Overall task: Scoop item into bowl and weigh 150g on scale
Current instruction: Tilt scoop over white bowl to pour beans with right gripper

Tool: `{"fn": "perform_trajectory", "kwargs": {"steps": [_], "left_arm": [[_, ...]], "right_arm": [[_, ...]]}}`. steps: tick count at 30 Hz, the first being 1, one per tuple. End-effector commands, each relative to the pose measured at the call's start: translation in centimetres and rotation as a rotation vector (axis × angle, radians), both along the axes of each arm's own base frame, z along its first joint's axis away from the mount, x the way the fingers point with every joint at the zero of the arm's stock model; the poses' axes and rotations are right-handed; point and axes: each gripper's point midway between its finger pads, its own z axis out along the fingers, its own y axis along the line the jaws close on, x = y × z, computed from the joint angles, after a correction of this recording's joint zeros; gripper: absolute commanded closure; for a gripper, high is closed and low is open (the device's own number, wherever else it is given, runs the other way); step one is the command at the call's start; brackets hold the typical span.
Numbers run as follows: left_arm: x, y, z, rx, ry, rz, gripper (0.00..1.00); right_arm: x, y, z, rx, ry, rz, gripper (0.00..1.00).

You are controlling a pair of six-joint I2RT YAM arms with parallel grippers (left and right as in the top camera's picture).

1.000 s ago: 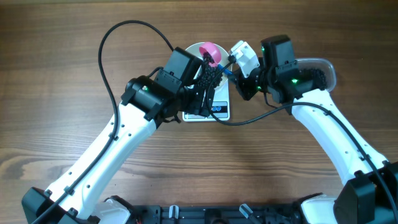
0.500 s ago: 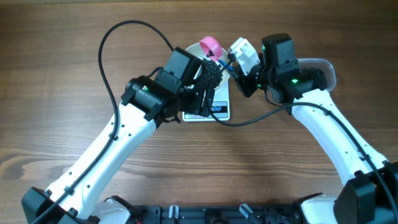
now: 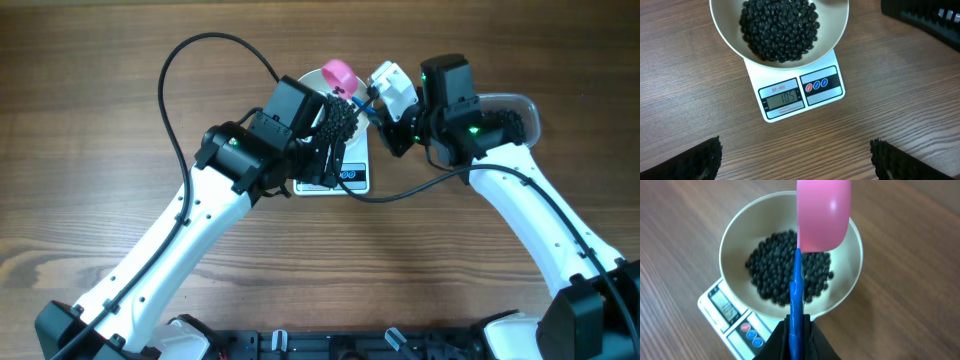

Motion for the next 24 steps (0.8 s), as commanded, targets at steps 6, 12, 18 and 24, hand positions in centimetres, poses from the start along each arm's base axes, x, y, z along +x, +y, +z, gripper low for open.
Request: {"fn": "perform_trajectory", "kwargs": {"steps": [6,12,18,24], "left_arm": [[0.1,0.0,1.0,-0.004,-0.032,-0.010,0.00],[0.1,0.0,1.0,-0.004,-0.032,-0.010,0.00],[0.1,0.0,1.0,-0.004,-0.032,-0.010,0.00],[0.1,0.0,1.0,-0.004,-0.032,-0.010,0.00]], "right_arm": [[0.2,0.5,1.9,0.134,0.048,-0.113,0.96],[-1.0,1.5,1.7,0.101,0.024,0.031,0.96],[-2.0,0.7,-0.1,-0.083,-0.025,0.146,0.96],[-0.6,1.2,1.3,-0.006,-0.051,0.070,0.96]]}}
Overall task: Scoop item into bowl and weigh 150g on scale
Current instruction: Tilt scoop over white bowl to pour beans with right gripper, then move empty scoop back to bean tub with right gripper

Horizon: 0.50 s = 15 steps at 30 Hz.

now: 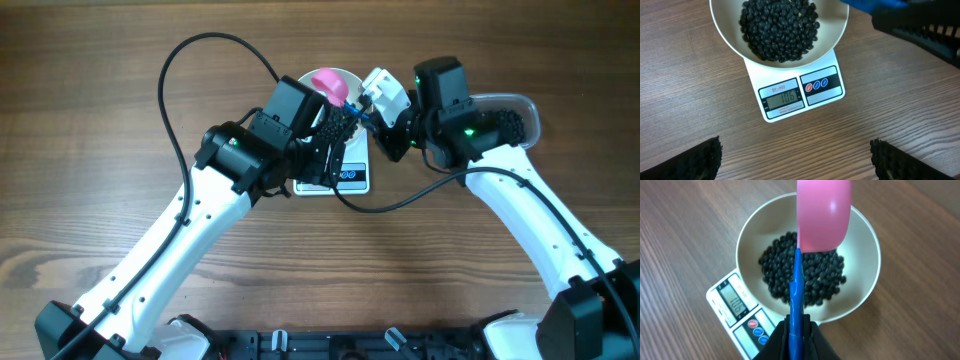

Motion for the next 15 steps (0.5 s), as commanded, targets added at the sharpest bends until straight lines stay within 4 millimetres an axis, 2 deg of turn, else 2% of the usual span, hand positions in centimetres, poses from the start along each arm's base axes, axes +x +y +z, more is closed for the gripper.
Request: {"fn": "perform_trajectory", "kwargs": {"steps": [1,4,6,10,13,15], "left_arm": [[0.1,0.0,1.0,-0.004,-0.032,-0.010,0.00],[0.1,0.0,1.0,-0.004,-0.032,-0.010,0.00],[0.1,0.0,1.0,-0.004,-0.032,-0.010,0.00],[0.1,0.0,1.0,-0.004,-0.032,-0.010,0.00],[0.1,0.0,1.0,-0.004,-0.032,-0.010,0.00],[0.1,0.0,1.0,-0.004,-0.032,-0.010,0.00]], "right_arm": [[0.6,0.2,1.7,0.049,-0.028,-0.046,0.96],[1.1,-0.2,2.4,0.080,-0.029,-0.089,0.96],[1.7,-1.6,3.0,0.082,-0.041,-0.142,0.96],[2.8,-5.7,4.6,0.106,-0.065,-0.258,0.96],[3.4,-9.5,5.9,0.139,-0.071,-0.377,0.96],[3.2,-12.7,6.4,0.133,-0.070,-0.454,0.96]]}}
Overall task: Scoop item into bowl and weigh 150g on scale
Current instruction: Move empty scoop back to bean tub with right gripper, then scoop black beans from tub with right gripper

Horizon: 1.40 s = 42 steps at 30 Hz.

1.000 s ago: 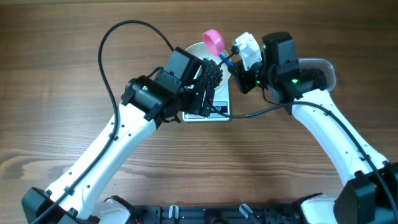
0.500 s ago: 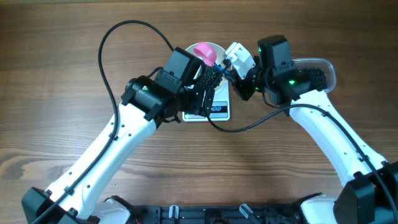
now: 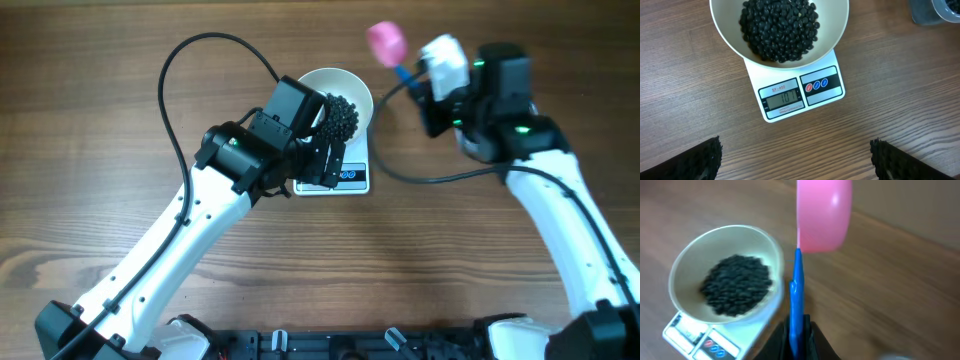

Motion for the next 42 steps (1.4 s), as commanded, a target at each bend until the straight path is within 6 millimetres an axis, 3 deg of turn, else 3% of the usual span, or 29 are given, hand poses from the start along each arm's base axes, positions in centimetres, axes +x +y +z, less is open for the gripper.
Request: {"fn": "perform_trajectory", "kwargs": {"steps": [1,5,8,11,14,25,36,42], "left_arm": [[0.1,0.0,1.0,-0.004,-0.032,-0.009,0.00],[0.1,0.0,1.0,-0.005,-0.032,-0.010,0.00],[0.1,0.0,1.0,-0.004,-0.032,-0.010,0.00],[0.1,0.0,1.0,-0.004,-0.032,-0.010,0.00],[0.1,0.0,1.0,-0.004,-0.031,-0.009,0.00],[0.1,0.0,1.0,-0.004,-0.032,-0.010,0.00],[0.1,0.0,1.0,-0.004,-0.032,-0.010,0.00],[0.1,0.0,1.0,-0.004,-0.032,-0.010,0.00]], "right_arm": [[-0.5,-4.8,2.0,0.017,-0.008,-0.139,0.96],[-2.5,-12.5,0.9,-0.093,0.072,-0.386,0.96],[-4.6,-17.0,-0.3,-0.198,0.150,-0.547,0.96],[-6.5,-19.3,-1.5,-0.338,0.219,-0.541,0.96],[-7.6,-19.2,-2.4,-0.406,0.268,-0.462,0.96],[-6.8,-19.3,-8.2,-0.403,0.443,-0.423,0.96],[-6.9,-19.2,-11.0,-0.398,0.526,-0.398,0.96],[-6.1,-15.4,-12.1,-0.204,0.539,-0.273,0.96]]}}
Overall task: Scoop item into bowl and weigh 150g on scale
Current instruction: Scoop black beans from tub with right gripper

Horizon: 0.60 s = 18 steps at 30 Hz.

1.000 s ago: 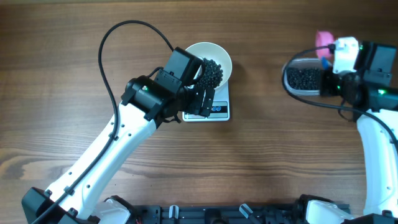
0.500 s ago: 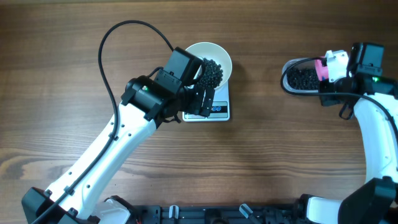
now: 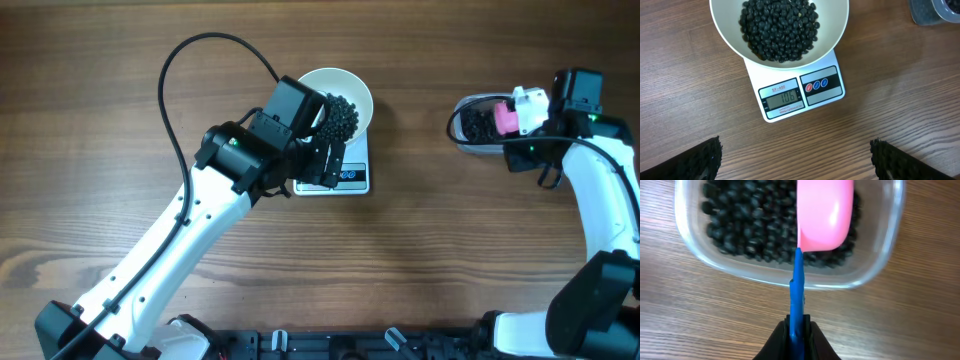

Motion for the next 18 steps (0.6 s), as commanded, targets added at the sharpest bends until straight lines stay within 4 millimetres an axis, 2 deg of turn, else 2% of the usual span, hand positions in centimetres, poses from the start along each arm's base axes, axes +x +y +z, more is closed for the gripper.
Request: {"fn": "perform_trajectory", "kwargs": {"steps": [1,4,6,8,13,18], "left_arm": [[0.1,0.0,1.0,-0.005,-0.032,-0.010,0.00],[0.1,0.0,1.0,-0.004,-0.032,-0.009,0.00],[0.1,0.0,1.0,-0.004,-0.032,-0.009,0.00],[0.1,0.0,1.0,-0.005,-0.032,-0.010,0.00],[0.1,0.0,1.0,-0.004,-0.032,-0.010,0.00],[0.1,0.0,1.0,-0.004,-0.032,-0.009,0.00]], "right_arm": [[0.6,2.9,-1.1,0.168,0.003,0.066,0.96],[0.4,3.2,-2.5,0.195,0.047,0.065,0.96],[0.4,3.6,-2.7,0.221,0.049,0.070,0.96],[0.6,4.3,-2.5,0.257,0.040,0.082,0.96],[0.1,4.5,-2.2,0.265,0.050,0.082,0.96],[0.3,4.4,-0.5,0.252,-0.003,0.088,0.96]]}}
